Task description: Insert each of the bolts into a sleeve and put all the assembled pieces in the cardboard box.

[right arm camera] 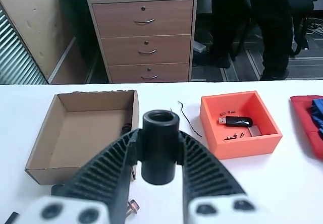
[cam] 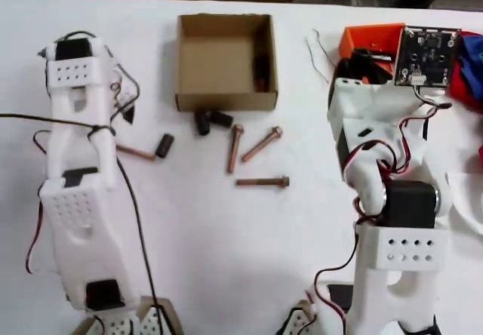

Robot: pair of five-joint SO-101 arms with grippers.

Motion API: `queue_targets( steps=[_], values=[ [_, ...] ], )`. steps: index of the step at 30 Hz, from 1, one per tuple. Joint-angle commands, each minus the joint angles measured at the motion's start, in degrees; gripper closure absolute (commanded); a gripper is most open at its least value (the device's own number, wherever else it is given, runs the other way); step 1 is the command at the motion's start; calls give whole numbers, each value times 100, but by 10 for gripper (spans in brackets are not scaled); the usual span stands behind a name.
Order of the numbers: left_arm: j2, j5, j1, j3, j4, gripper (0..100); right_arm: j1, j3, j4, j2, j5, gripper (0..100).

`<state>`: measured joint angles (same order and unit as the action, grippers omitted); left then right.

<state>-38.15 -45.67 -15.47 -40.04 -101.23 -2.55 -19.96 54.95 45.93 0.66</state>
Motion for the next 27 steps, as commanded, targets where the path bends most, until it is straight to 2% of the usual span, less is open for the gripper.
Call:
queue_targets(
  steps=[1, 4, 12, 22, 27],
  values=[
    [369, -905, 62, 4, -44, 842, -40, 70, -127, 163, 26, 975],
    [369, -1495, 0, 13, -79, 842, -40, 70, -127, 163, 26, 975],
    [378, -1934, -9, 1279, -62, 842, -40, 70, -127, 163, 26, 975],
    [369, -1925, -18, 927, 35, 842, -48, 70, -127, 163, 26, 975],
    [360, -1934, -246, 980, 378, 842, -48, 70, -127, 171, 26, 975]
  ],
)
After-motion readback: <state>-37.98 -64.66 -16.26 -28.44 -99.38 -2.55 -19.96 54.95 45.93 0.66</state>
